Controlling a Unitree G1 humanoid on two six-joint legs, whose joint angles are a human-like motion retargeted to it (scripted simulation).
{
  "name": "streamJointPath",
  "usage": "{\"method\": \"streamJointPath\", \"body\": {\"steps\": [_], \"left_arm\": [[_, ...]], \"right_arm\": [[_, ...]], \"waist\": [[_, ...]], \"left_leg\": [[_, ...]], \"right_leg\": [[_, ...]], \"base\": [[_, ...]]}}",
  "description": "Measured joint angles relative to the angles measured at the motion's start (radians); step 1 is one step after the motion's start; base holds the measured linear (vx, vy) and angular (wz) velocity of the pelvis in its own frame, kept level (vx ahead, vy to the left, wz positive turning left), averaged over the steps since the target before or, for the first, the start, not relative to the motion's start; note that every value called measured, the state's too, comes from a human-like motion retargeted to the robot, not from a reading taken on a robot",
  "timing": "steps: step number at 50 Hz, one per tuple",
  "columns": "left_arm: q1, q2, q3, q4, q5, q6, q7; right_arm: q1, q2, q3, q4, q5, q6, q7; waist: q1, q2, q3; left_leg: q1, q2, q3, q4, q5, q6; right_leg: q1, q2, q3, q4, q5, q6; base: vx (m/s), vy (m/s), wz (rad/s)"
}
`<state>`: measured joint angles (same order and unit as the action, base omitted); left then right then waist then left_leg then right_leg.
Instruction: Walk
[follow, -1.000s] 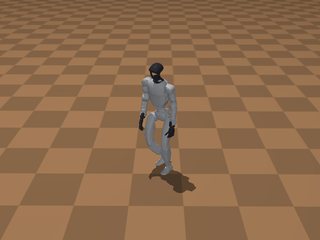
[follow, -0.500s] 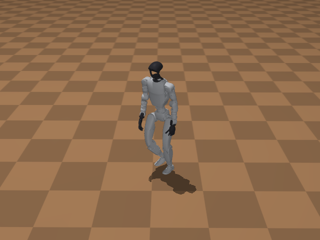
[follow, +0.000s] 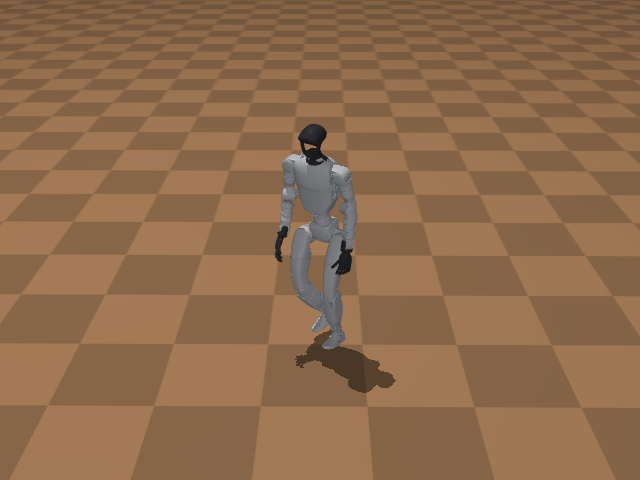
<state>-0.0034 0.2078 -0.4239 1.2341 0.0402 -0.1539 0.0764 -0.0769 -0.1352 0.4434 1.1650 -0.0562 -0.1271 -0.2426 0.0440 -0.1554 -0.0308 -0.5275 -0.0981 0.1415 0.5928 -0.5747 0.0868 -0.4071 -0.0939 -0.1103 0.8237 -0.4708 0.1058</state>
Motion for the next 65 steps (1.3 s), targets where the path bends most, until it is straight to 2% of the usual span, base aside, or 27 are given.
{"method": "streamJointPath", "body": {"steps": [2, 4, 7, 9, 11, 15, 18, 20, 23, 25, 27, 30, 33, 35, 38, 40, 43, 47, 50, 53, 57, 58, 60, 62, 65], "left_arm": [[0.012, -0.005, -0.016, 0.004, 0.01, 0.001, -0.002], [0.02, -0.005, -0.024, 0.003, 0.015, -0.003, 0.004], [0.037, -0.005, -0.028, -0.006, 0.021, -0.015, 0.036], [0.025, 0.004, -0.022, -0.027, 0.024, -0.02, 0.059], [0.014, 0.006, -0.027, -0.062, 0.025, -0.019, 0.063], [0.018, 0.021, -0.063, -0.181, 0.02, -0.038, 0.068], [0.017, 0.052, -0.089, -0.298, 0.016, -0.068, 0.064], [0.019, 0.068, -0.093, -0.37, 0.015, -0.081, 0.07], [0.031, 0.082, -0.075, -0.437, 0.031, -0.069, 0.108], [0.044, 0.083, -0.067, -0.437, 0.041, -0.054, 0.119], [0.07, 0.091, -0.07, -0.416, 0.047, -0.046, 0.096], [0.112, 0.104, -0.074, -0.384, 0.06, -0.044, 0.056], [0.128, 0.117, -0.077, -0.369, 0.066, -0.045, 0.038], [0.133, 0.117, -0.083, -0.356, 0.066, -0.04, 0.044], [0.117, 0.116, -0.079, -0.307, 0.079, -0.028, 0.077], [0.096, 0.109, -0.073, -0.265, 0.089, -0.019, 0.1], [0.06, 0.103, -0.07, -0.244, 0.095, -0.011, 0.095], [0.085, 0.119, -0.077, -0.29, 0.103, -0.019, 0.065], [0.098, 0.139, -0.085, -0.317, 0.106, -0.031, 0.041], [0.123, 0.151, -0.084, -0.332, 0.105, -0.037, 0.052], [0.118, 0.149, -0.059, -0.335, 0.098, -0.032, 0.138], [0.111, 0.141, -0.05, -0.326, 0.097, -0.028, 0.163], [0.099, 0.122, -0.036, -0.324, 0.081, -0.023, 0.192], [0.123, 0.115, -0.041, -0.369, 0.069, -0.024, 0.187], [0.168, 0.133, -0.058, -0.474, 0.065, -0.031, 0.149]], "right_arm": [[0.01, -0.008, 0.008, -0.007, -0.004, -0.007, 0.009], [0.011, -0.019, 0.014, -0.025, -0.006, -0.021, 0.014], [0.01, -0.018, 0.016, -0.058, -0.018, -0.046, -0.002], [-0.008, -0.011, 0.013, -0.09, -0.044, -0.056, -0.011], [-0.019, -0.008, 0.01, -0.119, -0.058, -0.053, -0.005], [0.001, -0.016, 0.008, -0.158, -0.02, -0.041, -0.002], [0.021, -0.041, -0.006, -0.18, 0.035, -0.041, -0.004], [0.022, -0.063, -0.014, -0.198, 0.054, -0.046, -0.019], [-0.017, -0.102, -0.024, -0.206, 0.027, -0.045, -0.061], [-0.049, -0.115, -0.032, -0.208, -0.007, -0.042, -0.081], [-0.038, -0.108, -0.036, -0.225, -0.005, -0.04, -0.074], [0.005, -0.1, -0.022, -0.252, 0.023, -0.039, -0.043], [0.03, -0.112, -0.007, -0.265, 0.023, -0.046, 0.002], [0.043, -0.118, 0.005, -0.271, 0.018, -0.051, 0.017], [0.037, -0.113, 0.02, -0.272, 0.008, -0.057, 0.019], [0.028, -0.094, 0.025, -0.266, -0.009, -0.057, 0.011], [0.017, -0.082, 0.023, -0.295, -0.021, -0.048, 0.016], [0.058, -0.1, 0.008, -0.4, 0.028, -0.049, 0.017], [0.076, -0.122, -0.018, -0.482, 0.079, -0.059, 0.024], [0.077, -0.129, -0.03, -0.51, 0.101, -0.081, 0.005], [0.011, -0.129, -0.027, -0.424, 0.044, -0.078, -0.06], [-0.013, -0.123, -0.025, -0.382, 0.015, -0.07, -0.081], [-0.055, -0.104, -0.024, -0.299, -0.03, -0.054, -0.114], [-0.044, -0.098, -0.023, -0.275, -0.048, -0.035, -0.12], [-0.001, -0.101, -0.023, -0.297, -0.046, -0.008, -0.115]], "waist": [[-0.011, 0.0, -0.01], [-0.025, -0.004, -0.015], [-0.055, -0.021, -0.01], [-0.073, -0.01, 0.017], [-0.087, 0.017, 0.032], [-0.111, 0.07, 0.004], [-0.082, 0.107, -0.013], [-0.055, 0.12, -0.017], [-0.004, 0.128, 0.014], [0.021, 0.114, 0.026], [0.038, 0.075, 0.013], [0.032, 0.021, -0.032], [0.009, -0.008, -0.056], [-0.003, -0.018, -0.066], [-0.025, -0.033, -0.046], [-0.041, -0.032, -0.025], [-0.05, 0.007, 0.005], [-0.08, 0.042, -0.018], [-0.088, 0.067, -0.034], [-0.085, 0.064, -0.04], [-0.036, 0.059, 0.014], [-0.024, 0.058, 0.03], [-0.002, 0.057, 0.05], [-0.001, 0.049, 0.027], [-0.02, 0.03, -0.037]], "left_leg": [[-0.034, -0.02, -0.006, -0.009, 0.002, -0.007], [-0.045, -0.043, -0.021, 0.037, -0.025, 0.011], [-0.053, -0.061, -0.03, 0.236, -0.131, 0.051], [-0.002, -0.036, -0.032, 0.306, -0.188, 0.047], [0.092, -0.002, -0.043, 0.266, -0.159, 0.015], [0.204, 0.069, -0.05, 0.191, 0.006, -0.069], [0.179, 0.127, -0.062, 0.338, 0.046, -0.084], [0.138, 0.154, -0.076, 0.502, 0.012, -0.065], [0.035, 0.205, -0.081, 0.755, -0.114, -0.016], [-0.04, 0.209, -0.063, 0.752, -0.156, 0.02], [-0.076, 0.16, -0.036, 0.564, -0.108, 0.026], [-0.085, 0.068, 0.019, 0.197, 0.06, -0.016], [-0.05, -0.019, 0.049, -0.07, 0.201, -0.05], [-0.064, -0.048, 0.049, -0.051, 0.199, -0.037], [-0.092, -0.064, 0.041, 0.147, 0.077, 0.019], [-0.087, -0.052, 0.04, 0.253, 0.006, 0.033], [0.009, -0.014, 0.002, 0.211, 0.099, -0.03], [0.037, 0.007, -0.034, 0.12, 0.307, -0.123], [0.001, 0.017, -0.062, 0.093, 0.346, -0.135], [-0.069, -0.002, -0.107, 0.21, 0.258, -0.102], [-0.142, 0.01, -0.132, 0.56, -0.096, -0.002], [-0.146, 0.026, -0.121, 0.619, -0.157, 0.018], [-0.116, 0.057, -0.105, 0.636, -0.197, 0.034], [-0.062, 0.069, -0.09, 0.516, -0.123, 0.016], [0.025, 0.081, -0.049, 0.228, 0.108, -0.046]], "right_leg": [[-0.01, -0.019, 0.002, 0.064, -0.033, 0.009], [-0.023, -0.044, 0.007, 0.169, -0.077, 0.012], [-0.081, -0.094, 0.021, 0.393, -0.118, 0.005], [-0.136, -0.093, 0.025, 0.457, -0.131, -0.017], [-0.176, -0.07, 0.021, 0.387, -0.119, -0.036], [-0.239, 0.005, 0.018, 0.082, -0.017, -0.03], [-0.25, 0.073, 0.013, -0.086, 0.035, -0.028], [-0.259, 0.098, 0.012, -0.052, -0.012, -0.064], [-0.258, 0.113, 0.015, 0.179, -0.19, -0.144], [-0.215, 0.094, 0.021, 0.238, -0.246, -0.156], [-0.134, 0.057, 0.032, 0.188, -0.132, -0.105], [-0.051, -0.008, 0.03, 0.106, 0.044, -0.019], [-0.03, -0.069, 0.005, 0.121, 0.083, 0.026], [-0.042, -0.102, -0.014, 0.193, 0.045, 0.028], [-0.087, -0.153, -0.035, 0.376, -0.027, 0.01], [-0.133, -0.169, -0.046, 0.437, -0.058, -0.015], [-0.154, -0.114, -0.051, 0.308, 0.001, -0.03], [-0.194, -0.046, -0.001, 0.107, 0.16, 0.019], [-0.214, -0.002, 0.05, -0.007, 0.229, 0.054], [-0.244, 0.021, 0.116, 0.072, 0.171, 0.049], [-0.27, 0.056, 0.135, 0.363, -0.148, -0.046], [-0.269, 0.064, 0.132, 0.413, -0.202, -0.062], [-0.243, 0.084, 0.133, 0.426, -0.224, -0.072], [-0.197, 0.088, 0.141, 0.33, -0.144, -0.048], [-0.121, 0.064, 0.145, 0.11, 0.081, 0.022]], "base": [[1.03, -0.2, 0.02], [1.04, -0.21, -0.07], [1.03, -0.22, -0.12], [1.05, -0.22, -0.44], [1.08, -0.22, -0.48], [1.09, -0.22, -0.32], [1.04, -0.17, -0.5], [1.01, -0.13, -0.43], [1.01, -0.08, -0.27], [1.03, -0.04, 0.08], [1.04, -0.02, 0.21], [1.0, -0.01, 0.27], [0.9, 0.0, 0.1], [0.81, -0.01, -0.11], [0.76, -0.02, -0.16], [0.72, -0.04, -0.18], [0.7, -0.08, -0.04], [0.64, -0.13, 0.43], [0.57, -0.15, 0.38], [0.48, -0.17, 0.22], [0.42, -0.16, -0.26], [0.38, -0.13, -0.42], [0.35, -0.11, -0.39], [0.32, -0.08, -0.16], [0.27, -0.05, -0.05]]}}
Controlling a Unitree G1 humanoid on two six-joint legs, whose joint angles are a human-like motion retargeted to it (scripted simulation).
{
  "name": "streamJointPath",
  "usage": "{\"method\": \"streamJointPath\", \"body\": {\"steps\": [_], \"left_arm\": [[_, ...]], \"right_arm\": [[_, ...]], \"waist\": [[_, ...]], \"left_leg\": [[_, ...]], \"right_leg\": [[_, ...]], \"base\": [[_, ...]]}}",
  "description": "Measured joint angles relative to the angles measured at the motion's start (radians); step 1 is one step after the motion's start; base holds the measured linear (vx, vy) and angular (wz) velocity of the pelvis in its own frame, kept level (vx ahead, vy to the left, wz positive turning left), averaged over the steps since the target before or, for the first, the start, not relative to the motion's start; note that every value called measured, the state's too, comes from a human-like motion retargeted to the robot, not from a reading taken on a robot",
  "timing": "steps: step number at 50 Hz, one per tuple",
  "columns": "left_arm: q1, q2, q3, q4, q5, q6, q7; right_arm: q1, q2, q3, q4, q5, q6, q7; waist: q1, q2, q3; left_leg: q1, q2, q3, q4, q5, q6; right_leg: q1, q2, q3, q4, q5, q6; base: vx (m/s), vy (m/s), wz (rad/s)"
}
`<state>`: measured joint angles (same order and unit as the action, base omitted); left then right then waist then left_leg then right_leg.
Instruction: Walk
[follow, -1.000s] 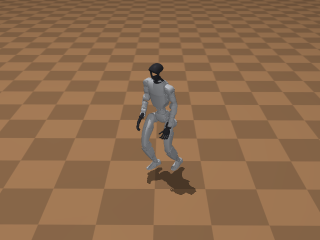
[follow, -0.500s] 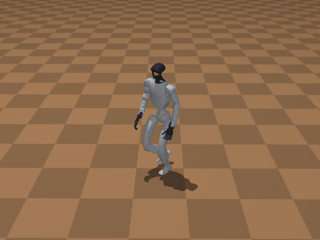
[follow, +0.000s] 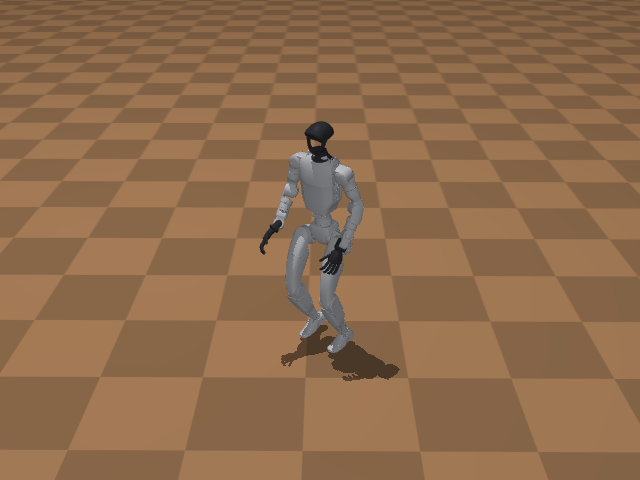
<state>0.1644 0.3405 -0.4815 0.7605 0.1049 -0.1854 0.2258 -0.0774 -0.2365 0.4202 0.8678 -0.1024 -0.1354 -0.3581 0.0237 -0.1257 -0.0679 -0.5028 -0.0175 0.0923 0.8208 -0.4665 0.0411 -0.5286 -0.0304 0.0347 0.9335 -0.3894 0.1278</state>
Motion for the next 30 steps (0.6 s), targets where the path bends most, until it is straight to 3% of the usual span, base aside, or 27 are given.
{"method": "streamJointPath", "body": {"steps": [4, 7, 16, 18, 20, 22, 25, 30], "left_arm": [[0.033, 0.047, -0.007, -0.147, 0.0, -0.022, -0.055], [0.034, 0.067, -0.015, -0.21, 0.008, -0.038, -0.065], [0.004, 0.089, -0.009, -0.244, 0.018, -0.03, -0.085], [-0.005, 0.086, -0.001, -0.228, 0.017, -0.024, -0.085], [-0.024, 0.082, 0.009, -0.195, 0.021, -0.017, -0.07], [-0.056, 0.063, 0.013, -0.128, 0.031, -0.008, -0.047], [-0.088, 0.036, 0.025, -0.045, 0.019, -0.017, -0.045], [-0.053, 0.042, 0.016, -0.039, -0.014, -0.025, -0.101]], "right_arm": [[0.052, -0.036, 0.02, -0.069, 0.005, 0.004, 0.009], [0.08, -0.064, 0.042, -0.106, -0.002, -0.012, 0.014], [0.123, -0.08, 0.077, -0.139, -0.039, -0.034, 0.087], [0.113, -0.073, 0.08, -0.126, -0.057, -0.031, 0.107], [0.084, -0.067, 0.088, -0.096, -0.095, -0.021, 0.116], [0.042, -0.057, 0.096, -0.047, -0.136, -0.01, 0.102], [0.002, -0.037, 0.097, 0.001, -0.148, -0.008, 0.082], [0.022, -0.055, 0.085, -0.047, -0.098, -0.029, 0.118]], "waist": [[-0.024, -0.019, -0.085], [-0.024, -0.029, -0.102], [0.025, -0.01, -0.088], [0.036, -0.002, -0.076], [0.041, 0.003, -0.048], [0.018, -0.016, -0.012], [-0.026, -0.046, 0.011], [-0.004, -0.006, -0.001]], "left_leg": [[0.09, -0.013, 0.06, -0.329, 0.271, -0.068], [0.09, -0.027, 0.077, -0.314, 0.283, -0.075], [0.041, -0.03, -0.025, 0.058, 0.034, -0.009], [0.028, -0.031, -0.048, 0.135, -0.093, 0.016], [0.009, -0.03, -0.051, 0.213, -0.291, 0.057], [-0.029, -0.048, -0.021, 0.233, -0.406, 0.107], [-0.056, -0.076, 0.015, 0.176, -0.406, 0.14], [-0.037, -0.04, -0.03, 0.041, -0.29, 0.074]], "right_leg": [[0.034, -0.05, -0.02, -0.21, 0.212, 0.056], [0.023, -0.084, -0.039, -0.192, 0.231, 0.066], [0.022, -0.057, -0.035, -0.035, 0.096, 0.042], [0.017, -0.042, -0.025, 0.008, -0.019, 0.017], [-0.003, -0.038, -0.023, 0.074, -0.209, -0.024], [-0.055, -0.079, -0.026, 0.141, -0.346, -0.045], [-0.111, -0.113, -0.004, 0.147, -0.332, -0.029], [-0.106, -0.017, -0.001, 0.012, -0.202, -0.002]], "base": [[0.15, -0.01, -0.17], [-0.01, 0.04, -0.42], [-0.17, 0.07, -0.67], [-0.28, 0.07, -0.68], [-0.31, 0.07, -0.48], [-0.35, 0.06, 0.2], [-0.26, 0.06, 0.2], [-0.12, 0.0, -0.46]]}}
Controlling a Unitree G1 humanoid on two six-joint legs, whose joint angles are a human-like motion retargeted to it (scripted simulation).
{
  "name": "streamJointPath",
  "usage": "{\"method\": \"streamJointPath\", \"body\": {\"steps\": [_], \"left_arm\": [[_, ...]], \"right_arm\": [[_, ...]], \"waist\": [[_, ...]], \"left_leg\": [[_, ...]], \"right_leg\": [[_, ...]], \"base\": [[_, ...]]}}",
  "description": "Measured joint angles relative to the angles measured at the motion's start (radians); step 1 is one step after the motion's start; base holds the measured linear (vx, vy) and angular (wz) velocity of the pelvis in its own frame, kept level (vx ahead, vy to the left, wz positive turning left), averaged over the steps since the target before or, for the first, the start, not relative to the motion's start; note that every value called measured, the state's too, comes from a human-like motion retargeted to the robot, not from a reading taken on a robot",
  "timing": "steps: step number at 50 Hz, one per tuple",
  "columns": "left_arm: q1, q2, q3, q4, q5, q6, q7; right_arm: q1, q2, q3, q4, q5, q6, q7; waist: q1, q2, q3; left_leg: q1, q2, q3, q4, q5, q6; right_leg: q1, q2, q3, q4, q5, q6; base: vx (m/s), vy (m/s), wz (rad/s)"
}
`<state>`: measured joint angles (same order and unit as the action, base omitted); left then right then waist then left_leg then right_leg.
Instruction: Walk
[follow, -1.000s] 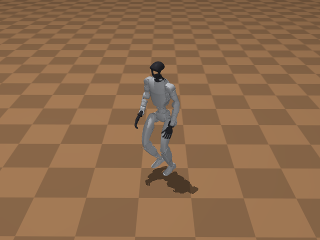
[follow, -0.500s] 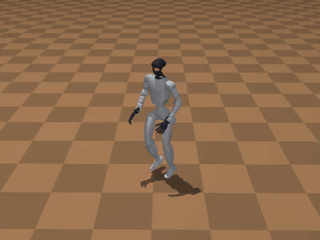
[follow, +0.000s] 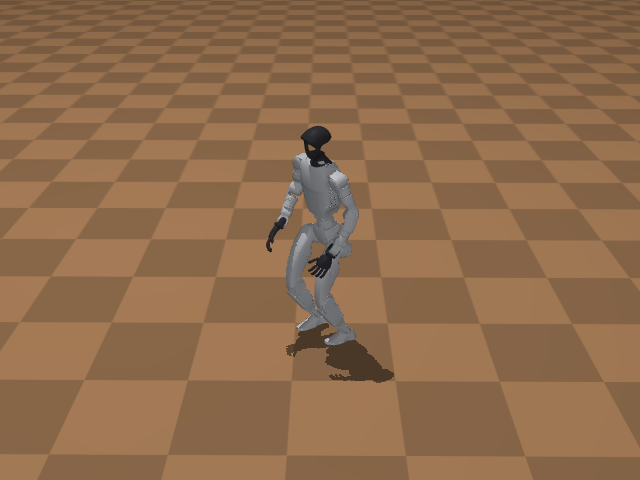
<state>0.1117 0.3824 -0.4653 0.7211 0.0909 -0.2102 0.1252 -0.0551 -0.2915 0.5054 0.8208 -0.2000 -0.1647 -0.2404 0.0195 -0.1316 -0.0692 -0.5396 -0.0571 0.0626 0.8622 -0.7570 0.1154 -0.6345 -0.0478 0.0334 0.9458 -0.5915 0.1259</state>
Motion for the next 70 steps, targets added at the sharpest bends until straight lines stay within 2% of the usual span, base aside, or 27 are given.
{"method": "streamJointPath", "body": {"steps": [5, 10, 13, 15, 20, 22, 23, 25, 27, 31, 32, 33, 35, 38, 40, 43, 45, 47, 50, 52, 53, 55, 58, 63, 65, 67, 70], "left_arm": [[0.009, -0.002, 0.009, 0.014, -0.014, 0.001, -0.007], [-0.014, -0.018, 0.019, -0.011, -0.05, -0.006, 0.043], [0.004, 0.0, 0.031, -0.131, -0.106, -0.029, 0.067], [0.044, 0.026, 0.036, -0.253, -0.146, -0.048, 0.071], [0.137, 0.064, 0.048, -0.465, -0.204, -0.083, 0.028], [0.146, 0.071, 0.039, -0.503, -0.211, -0.091, 0.019], [0.148, 0.073, 0.031, -0.514, -0.212, -0.093, 0.018], [0.15, 0.083, 0.014, -0.527, -0.209, -0.085, 0.015], [0.136, 0.092, 0.006, -0.542, -0.207, -0.071, 0.018], [0.082, 0.106, 0.023, -0.525, -0.182, -0.044, 0.074], [0.059, 0.102, 0.03, -0.506, -0.178, -0.041, 0.098], [0.037, 0.089, 0.039, -0.484, -0.185, -0.043, 0.12], [0.038, 0.052, 0.052, -0.471, -0.216, -0.054, 0.136], [0.089, 0.023, 0.058, -0.519, -0.262, -0.078, 0.105], [0.108, 0.022, 0.053, -0.551, -0.284, -0.094, 0.083], [0.118, 0.031, 0.032, -0.586, -0.301, -0.1, 0.064], [0.117, 0.042, 0.021, -0.616, -0.313, -0.092, 0.051], [0.11, 0.06, 0.019, -0.636, -0.314, -0.08, 0.041], [0.08, 0.076, 0.023, -0.633, -0.291, -0.058, 0.044], [0.05, 0.065, 0.029, -0.599, -0.27, -0.044, 0.05], [0.037, 0.052, 0.03, -0.582, -0.265, -0.04, 0.052], [0.02, 0.034, 0.038, -0.569, -0.285, -0.038, 0.038], [0.055, 0.043, 0.053, -0.666, -0.349, -0.041, 0.002], [0.116, 0.081, 0.087, -0.835, -0.427, -0.07, -0.047], [0.124, 0.098, 0.1, -0.883, -0.433, -0.081, -0.058], [0.129, 0.109, 0.108, -0.907, -0.423, -0.089, -0.06], [0.129, 0.129, 0.123, -0.931, -0.413, -0.087, -0.061]], "right_arm": [[-0.002, -0.016, -0.015, -0.052, 0.037, -0.026, -0.003], [-0.036, -0.027, -0.026, -0.093, 0.047, -0.04, -0.064], [-0.023, -0.036, -0.046, -0.149, 0.096, -0.053, -0.094], [0.011, -0.05, -0.061, -0.213, 0.146, -0.061, -0.096], [0.105, -0.061, -0.07, -0.325, 0.23, -0.051, -0.061], [0.119, -0.071, -0.056, -0.351, 0.236, -0.055, -0.04], [0.126, -0.073, -0.049, -0.361, 0.237, -0.063, -0.03], [0.128, -0.083, -0.035, -0.382, 0.244, -0.073, -0.017], [0.119, -0.087, -0.021, -0.412, 0.259, -0.079, -0.006], [0.058, -0.087, -0.003, -0.451, 0.273, -0.07, -0.007], [0.041, -0.081, 0.001, -0.452, 0.277, -0.067, -0.015], [0.028, -0.072, 0.004, -0.454, 0.289, -0.064, -0.021], [0.035, -0.067, 0.014, -0.468, 0.312, -0.061, -0.011], [0.076, -0.077, 0.029, -0.502, 0.329, -0.063, 0.013], [0.09, -0.09, 0.034, -0.533, 0.342, -0.072, 0.023], [0.089, -0.11, 0.039, -0.59, 0.353, -0.101, 0.02], [0.071, -0.125, 0.036, -0.638, 0.369, -0.115, 0.009], [0.037, -0.137, 0.031, -0.678, 0.383, -0.123, 0.0], [-0.037, -0.147, 0.026, -0.702, 0.377, -0.125, -0.008], [-0.078, -0.143, 0.028, -0.674, 0.366, -0.118, -0.007], [-0.086, -0.137, 0.03, -0.653, 0.364, -0.113, -0.006], [-0.075, -0.125, 0.03, -0.615, 0.39, -0.101, 0.012], [0.023, -0.129, 0.019, -0.607, 0.484, -0.084, 0.062], [0.168, -0.168, -0.005, -0.635, 0.569, -0.069, 0.131], [0.203, -0.193, -0.013, -0.662, 0.576, -0.071, 0.157], [0.222, -0.213, -0.014, -0.688, 0.572, -0.075, 0.175], [0.226, -0.247, -0.02, -0.748, 0.575, -0.081, 0.207]], "waist": [[-0.009, -0.012, -0.01], [-0.051, -0.055, -0.017], [-0.048, -0.057, -0.016], [-0.007, -0.02, -0.002], [-0.01, 0.004, -0.11], [-0.006, 0.011, -0.136], [-0.002, 0.014, -0.14], [0.005, 0.022, -0.146], [0.007, 0.027, -0.144], [-0.001, 0.01, -0.087], [-0.006, 0.002, -0.064], [-0.011, -0.005, -0.046], [-0.014, -0.011, -0.043], [-0.034, -0.019, -0.1], [-0.036, -0.016, -0.131], [-0.036, -0.029, -0.141], [-0.034, -0.024, -0.144], [-0.026, -0.01, -0.138], [-0.014, 0.014, -0.105], [-0.016, 0.018, -0.071], [-0.02, 0.012, -0.061], [-0.025, 0.001, -0.059], [-0.008, -0.001, -0.079], [-0.014, -0.031, -0.137], [-0.016, -0.041, -0.145], [-0.014, -0.04, -0.141], [-0.02, -0.039, -0.133]], "left_leg": [[-0.08, -0.003, -0.024, 0.113, -0.05, 0.014], [-0.213, -0.031, 0.004, 0.314, -0.116, 0.048], [-0.179, -0.014, 0.021, 0.324, -0.116, 0.04], [-0.074, 0.047, 0.025, 0.276, -0.092, 0.0], [0.109, 0.063, 0.07, -0.204, 0.428, -0.138], [0.134, 0.046, 0.08, -0.268, 0.518, -0.157], [0.132, 0.036, 0.076, -0.244, 0.518, -0.158], [0.135, 0.019, 0.069, -0.199, 0.488, -0.144], [0.145, 0.006, 0.067, -0.142, 0.402, -0.117], [0.151, 0.0, 0.1, 0.016, 0.025, -0.031], [0.155, 0.007, 0.121, 0.038, -0.04, -0.019], [0.17, 0.012, 0.14, 0.03, -0.046, -0.017], [0.223, 0.003, 0.131, -0.093, 0.075, -0.051], [0.28, 0.007, 0.117, -0.339, 0.39, -0.135], [0.284, 0.025, 0.118, -0.409, 0.509, -0.17], [0.251, 0.045, 0.127, -0.282, 0.468, -0.15], [0.227, 0.084, 0.135, -0.152, 0.379, -0.117], [0.199, 0.141, 0.132, 0.016, 0.242, -0.084], [0.158, 0.24, 0.127, 0.27, 0.004, -0.037], [0.126, 0.291, 0.139, 0.377, -0.097, -0.007], [0.105, 0.298, 0.145, 0.393, -0.111, 0.006], [0.063, 0.29, 0.16, 0.37, -0.113, 0.016], [0.049, 0.26, 0.179, 0.185, -0.006, -0.013], [0.06, 0.132, 0.211, -0.229, 0.294, -0.082], [0.062, 0.074, 0.203, -0.348, 0.379, -0.104], [0.031, 0.046, 0.184, -0.351, 0.398, -0.118], [-0.003, 0.001, 0.151, -0.339, 0.387, -0.111]], "right_leg": [[-0.049, 0.017, 0.009, 0.099, -0.05, -0.012], [-0.156, -0.046, 0.012, 0.313, -0.224, -0.05], [-0.127, -0.04, 0.017, 0.321, -0.222, -0.051], [-0.023, 0.017, 0.012, 0.217, -0.131, -0.04], [0.132, 0.001, -0.012, -0.215, 0.354, 0.053], [0.13, -0.012, -0.026, -0.237, 0.419, 0.065], [0.12, -0.017, -0.031, -0.205, 0.416, 0.065], [0.104, -0.027, -0.043, -0.142, 0.388, 0.049], [0.093, -0.035, -0.043, -0.067, 0.314, 0.027], [0.052, -0.075, -0.06, 0.155, -0.011, -0.024], [0.043, -0.087, -0.068, 0.201, -0.063, -0.032], [0.04, -0.092, -0.073, 0.221, -0.064, -0.033], [0.069, -0.089, -0.081, 0.15, -0.002, -0.037], [0.113, -0.057, -0.072, -0.066, 0.202, 0.006], [0.13, -0.038, -0.072, -0.178, 0.319, 0.034], [0.134, -0.036, -0.058, -0.189, 0.365, 0.053], [0.141, -0.013, -0.045, -0.185, 0.365, 0.053], [0.145, 0.028, -0.037, -0.146, 0.274, 0.027], [0.123, 0.092, -0.049, -0.02, 0.017, -0.05], [0.099, 0.114, -0.056, 0.057, -0.104, -0.073], [0.089, 0.113, -0.054, 0.079, -0.122, -0.07], [0.092, 0.109, -0.044, 0.057, -0.085, -0.051], [0.153, 0.111, -0.014, -0.113, 0.106, -0.002], [0.194, 0.053, 0.017, -0.312, 0.383, 0.085], [0.182, 0.034, 0.028, -0.309, 0.418, 0.105], [0.161, 0.03, 0.035, -0.252, 0.403, 0.109], [0.123, 0.016, 0.044, -0.132, 0.301, 0.097]], "base": [[-0.08, -0.07, 0.07], [-0.04, -0.09, 0.41], [0.07, -0.06, -0.21], [0.17, -0.03, -1.12], [0.15, -0.02, -0.55], [0.06, 0.0, -0.65], [-0.01, 0.01, -0.78], [-0.04, 0.0, -0.82], [-0.07, -0.02, -0.82], [-0.1, -0.06, -0.75], [-0.08, -0.09, -0.52], [-0.05, -0.12, -0.4], [0.0, -0.16, -0.18], [0.04, -0.2, 0.14], [0.03, -0.19, 0.07], [-0.02, -0.19, 0.07], [-0.03, -0.19, -0.08], [-0.04, -0.19, -0.26], [-0.04, -0.16, -0.32], [-0.02, -0.13, -0.17], [0.03, -0.1, -0.05], [0.11, -0.04, -0.1], [0.23, 0.01, -0.34], [0.3, 0.05, -0.08], [0.27, 0.07, -0.03], [0.23, 0.06, -0.17], [0.23, 0.05, -0.19]]}}
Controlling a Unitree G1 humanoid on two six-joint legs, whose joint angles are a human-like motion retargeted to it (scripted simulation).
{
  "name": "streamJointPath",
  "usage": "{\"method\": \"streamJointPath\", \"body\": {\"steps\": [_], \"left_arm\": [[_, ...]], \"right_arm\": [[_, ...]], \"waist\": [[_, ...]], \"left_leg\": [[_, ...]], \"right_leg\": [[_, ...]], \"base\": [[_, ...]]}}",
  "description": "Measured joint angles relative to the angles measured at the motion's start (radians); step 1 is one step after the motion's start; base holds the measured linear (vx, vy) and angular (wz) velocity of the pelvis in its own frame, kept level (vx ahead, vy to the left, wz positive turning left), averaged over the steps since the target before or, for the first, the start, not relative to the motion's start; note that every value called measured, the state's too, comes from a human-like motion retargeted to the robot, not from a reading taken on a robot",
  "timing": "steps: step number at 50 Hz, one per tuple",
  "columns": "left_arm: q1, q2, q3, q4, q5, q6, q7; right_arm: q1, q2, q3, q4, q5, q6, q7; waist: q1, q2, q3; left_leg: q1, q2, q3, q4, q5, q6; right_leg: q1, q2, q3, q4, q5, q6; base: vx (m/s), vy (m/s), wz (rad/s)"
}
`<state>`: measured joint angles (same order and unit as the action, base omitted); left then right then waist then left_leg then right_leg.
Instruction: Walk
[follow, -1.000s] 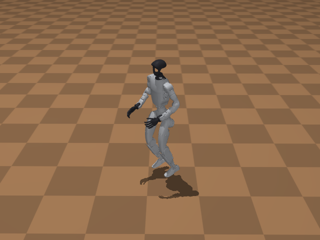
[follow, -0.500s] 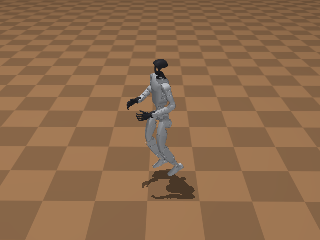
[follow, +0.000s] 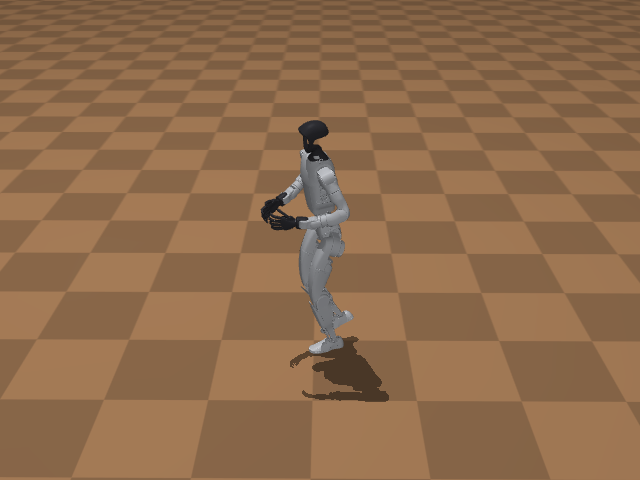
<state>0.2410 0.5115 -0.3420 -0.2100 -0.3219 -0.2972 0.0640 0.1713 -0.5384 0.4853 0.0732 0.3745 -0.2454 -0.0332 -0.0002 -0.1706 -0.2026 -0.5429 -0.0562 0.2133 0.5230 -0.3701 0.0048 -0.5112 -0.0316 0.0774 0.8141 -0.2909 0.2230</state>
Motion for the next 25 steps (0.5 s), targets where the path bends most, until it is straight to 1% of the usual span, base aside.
{"method": "streamJointPath", "body": {"steps": [2, 5, 7, 8, 10, 12, 15, 17, 19, 22, 25], "left_arm": [[-0.001, 0.008, 0.011, 0.003, 0.017, 0.007, 0.001], [-0.011, 0.007, 0.023, 0.052, 0.08, 0.018, 0.008], [-0.037, -0.008, 0.019, 0.131, 0.133, 0.029, 0.02], [-0.056, -0.022, 0.015, 0.18, 0.151, 0.035, 0.025], [-0.088, -0.05, 0.004, 0.263, 0.174, 0.041, 0.022], [-0.096, -0.065, -0.006, 0.295, 0.185, 0.043, 0.013], [-0.102, -0.062, -0.015, 0.287, 0.195, 0.033, -0.004], [-0.104, -0.047, -0.018, 0.258, 0.203, 0.015, -0.008], [-0.101, -0.033, -0.02, 0.227, 0.207, -0.002, -0.005], [-0.09, -0.014, -0.014, 0.184, 0.211, -0.013, 0.001], [-0.074, -0.004, -0.007, 0.161, 0.217, 0.0, 0.004]], "right_arm": [[-0.016, -0.012, 0.001, -0.035, -0.002, -0.003, 0.015], [-0.063, 0.007, 0.015, -0.057, -0.036, -0.002, 0.024], [-0.1, 0.052, 0.033, -0.039, -0.071, -0.001, 0.016], [-0.121, 0.078, 0.042, -0.022, -0.088, -0.002, 0.014], [-0.151, 0.116, 0.058, 0.007, -0.116, -0.005, 0.017], [-0.16, 0.13, 0.068, 0.019, -0.128, -0.009, 0.022], [-0.163, 0.127, 0.068, 0.018, -0.134, -0.013, 0.023], [-0.158, 0.114, 0.062, 0.005, -0.131, -0.016, 0.019], [-0.153, 0.095, 0.057, -0.013, -0.126, -0.019, 0.017], [-0.161, 0.058, 0.066, -0.04, -0.12, -0.024, 0.008], [-0.201, 0.014, 0.092, -0.06, -0.143, -0.018, -0.001]], "waist": [[-0.009, -0.007, 0.016], [-0.026, -0.022, 0.061], [-0.037, -0.021, 0.084], [-0.042, -0.017, 0.091], [-0.057, -0.005, 0.092], [-0.083, 0.009, 0.077], [-0.119, 0.036, 0.049], [-0.127, 0.059, 0.033], [-0.125, 0.075, 0.023], [-0.106, 0.087, 0.022], [-0.065, 0.109, 0.043]], "left_leg": [[-0.023, -0.022, -0.011, 0.094, -0.084, 0.035], [-0.068, -0.021, 0.002, 0.337, -0.29, 0.111], [-0.072, 0.005, 0.024, 0.429, -0.371, 0.134], [-0.06, 0.017, 0.033, 0.433, -0.388, 0.136], [-0.012, 0.026, 0.044, 0.369, -0.38, 0.124], [0.049, 0.022, 0.042, 0.261, -0.33, 0.096], [0.133, 0.042, 0.069, 0.107, -0.242, 0.053], [0.152, 0.076, 0.085, 0.087, -0.212, 0.032], [0.141, 0.116, 0.09, 0.163, -0.213, 0.023], [0.081, 0.183, 0.077, 0.423, -0.248, 0.029], [-0.009, 0.304, 0.064, 0.764, -0.296, 0.067]], "right_leg": [[-0.028, -0.019, 0.005, 0.14, -0.099, -0.002], [-0.072, -0.046, 0.0, 0.397, -0.229, 0.004], [-0.104, -0.051, -0.013, 0.5, -0.255, -0.004], [-0.119, -0.051, -0.023, 0.516, -0.265, -0.017], [-0.138, -0.05, -0.041, 0.478, -0.273, -0.039], [-0.146, -0.038, -0.049, 0.363, -0.266, -0.049], [-0.144, -0.002, -0.052, 0.124, -0.222, -0.055], [-0.128, 0.037, -0.049, -0.043, -0.175, -0.057], [-0.112, 0.073, -0.041, -0.147, -0.14, -0.062], [-0.103, 0.116, -0.03, -0.149, -0.141, -0.087], [-0.094, 0.166, -0.029, -0.066, -0.221, -0.131]], "base": [[0.22, 0.02, -0.23], [0.23, 0.0, -0.38], [0.27, -0.02, -0.59], [0.3, -0.03, -0.6], [0.33, -0.03, -0.44], [0.37, -0.03, -0.19], [0.38, -0.01, -0.1], [0.37, 0.0, -0.27], [0.33, -0.01, -0.36], [0.3, -0.01, -0.49], [0.3, 0.0, -0.56]]}}
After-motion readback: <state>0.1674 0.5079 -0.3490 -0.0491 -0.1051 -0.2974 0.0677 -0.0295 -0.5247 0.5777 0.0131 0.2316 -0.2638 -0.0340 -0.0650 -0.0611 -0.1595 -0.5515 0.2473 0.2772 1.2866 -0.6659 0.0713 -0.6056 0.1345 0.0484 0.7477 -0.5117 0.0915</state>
